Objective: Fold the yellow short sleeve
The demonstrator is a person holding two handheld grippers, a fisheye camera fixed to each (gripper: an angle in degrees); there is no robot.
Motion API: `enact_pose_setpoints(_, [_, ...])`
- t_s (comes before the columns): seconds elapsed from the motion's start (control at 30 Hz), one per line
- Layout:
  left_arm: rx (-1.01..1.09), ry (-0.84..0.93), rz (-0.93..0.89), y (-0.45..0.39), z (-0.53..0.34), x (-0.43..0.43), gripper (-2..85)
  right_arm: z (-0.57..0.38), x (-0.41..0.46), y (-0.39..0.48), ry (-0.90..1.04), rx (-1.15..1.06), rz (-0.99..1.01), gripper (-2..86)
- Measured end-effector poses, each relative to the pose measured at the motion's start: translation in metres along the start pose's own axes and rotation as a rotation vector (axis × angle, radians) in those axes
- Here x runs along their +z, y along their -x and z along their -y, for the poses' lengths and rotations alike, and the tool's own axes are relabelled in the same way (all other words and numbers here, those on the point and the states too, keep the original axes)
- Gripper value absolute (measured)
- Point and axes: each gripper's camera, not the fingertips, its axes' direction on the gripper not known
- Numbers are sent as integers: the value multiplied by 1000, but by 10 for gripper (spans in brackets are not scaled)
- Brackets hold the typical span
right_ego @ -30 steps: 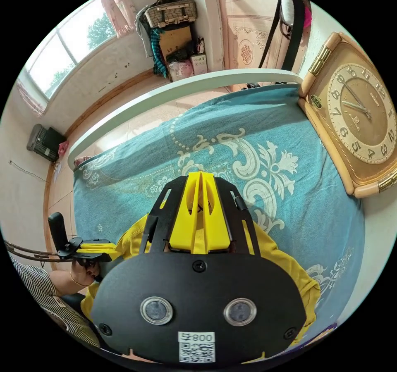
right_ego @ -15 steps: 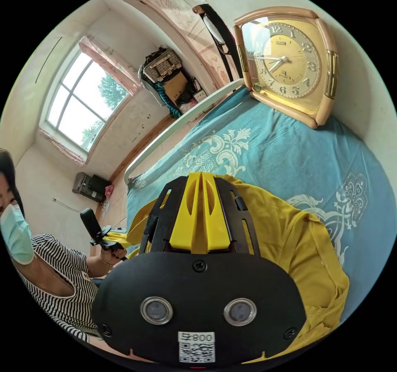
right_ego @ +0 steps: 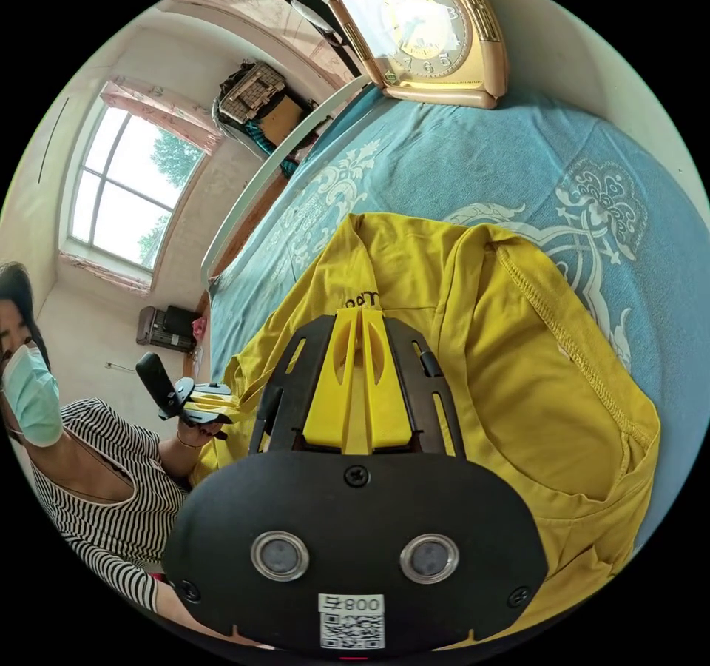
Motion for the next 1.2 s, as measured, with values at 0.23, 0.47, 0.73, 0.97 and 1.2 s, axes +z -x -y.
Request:
enact_pose_setpoints(0.23, [4,52,-40,-8,-3,34,26,-12,-37,-7,-70,33,-63,6])
enact_pose_setpoints(0.47, [50,108,-85,-20,-6,66,18,-16,-45,42,-68,-100,-66,5])
enact_pose_setpoints(0.73, [18,-40,-29,-28,2,71,47,-42,-64,44,-88,-30,-269,6])
enact_pose_setpoints(0.97, [76,19,113,-58,35,114,68,-75,-79,31,-170,56,-210,30])
enact_pose_setpoints(1.2, [64,83,203,-56,28,149,20,-70,-48,85,-76,-141,-159,44])
